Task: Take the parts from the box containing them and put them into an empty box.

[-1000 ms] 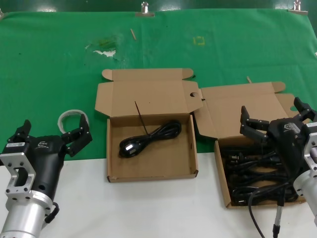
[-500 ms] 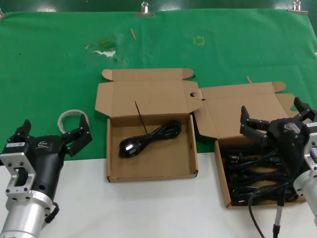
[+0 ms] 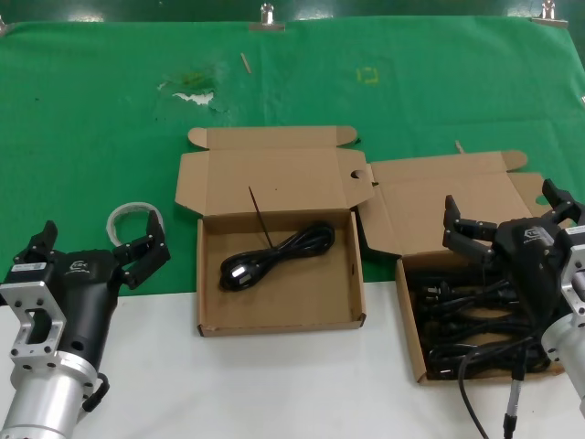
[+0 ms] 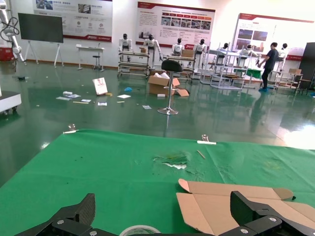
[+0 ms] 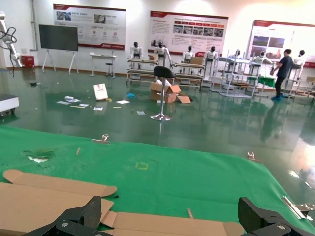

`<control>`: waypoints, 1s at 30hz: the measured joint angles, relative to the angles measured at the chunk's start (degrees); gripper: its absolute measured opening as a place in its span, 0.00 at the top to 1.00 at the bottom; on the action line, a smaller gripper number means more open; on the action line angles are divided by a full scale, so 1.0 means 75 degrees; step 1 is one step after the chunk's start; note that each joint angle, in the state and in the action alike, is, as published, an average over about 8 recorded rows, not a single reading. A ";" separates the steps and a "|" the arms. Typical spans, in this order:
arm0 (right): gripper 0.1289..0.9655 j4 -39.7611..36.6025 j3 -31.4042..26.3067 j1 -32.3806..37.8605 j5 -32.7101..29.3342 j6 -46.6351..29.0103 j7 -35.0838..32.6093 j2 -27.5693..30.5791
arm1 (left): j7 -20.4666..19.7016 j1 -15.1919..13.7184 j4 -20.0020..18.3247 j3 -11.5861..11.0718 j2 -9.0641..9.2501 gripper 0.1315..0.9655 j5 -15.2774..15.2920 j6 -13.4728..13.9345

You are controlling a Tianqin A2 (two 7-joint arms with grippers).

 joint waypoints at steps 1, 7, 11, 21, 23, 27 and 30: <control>0.00 0.0000 0.0000 0.0000 0.0000 0.0000 0.0000 0.0000 | 0.0000 0.0000 0.0000 0.0000 0.0000 0.00 0.0000 0.0000; 0.00 0.0000 0.0000 0.0000 0.0000 0.0000 0.0000 0.0000 | 0.0000 0.0000 0.0000 0.0000 0.0000 0.00 0.0000 0.0000; 0.00 0.0000 0.0000 0.0000 0.0000 0.0000 0.0000 0.0000 | 0.0000 0.0000 -0.0001 0.0000 0.0000 0.00 0.0000 0.0000; 0.00 0.0000 0.0000 0.0000 0.0000 0.0000 0.0000 0.0000 | 0.0000 0.0000 -0.0001 0.0000 0.0000 0.00 0.0000 0.0000; 0.00 0.0000 0.0000 0.0000 0.0000 0.0000 0.0000 0.0000 | 0.0000 0.0000 -0.0001 0.0000 0.0000 0.00 0.0000 0.0000; 0.00 0.0000 0.0000 0.0000 0.0000 0.0000 0.0000 0.0000 | 0.0000 0.0000 0.0000 0.0000 0.0000 0.00 0.0000 0.0000; 0.00 0.0000 0.0000 0.0000 0.0000 0.0000 0.0000 0.0000 | 0.0000 0.0000 0.0000 0.0000 0.0000 0.00 0.0000 0.0000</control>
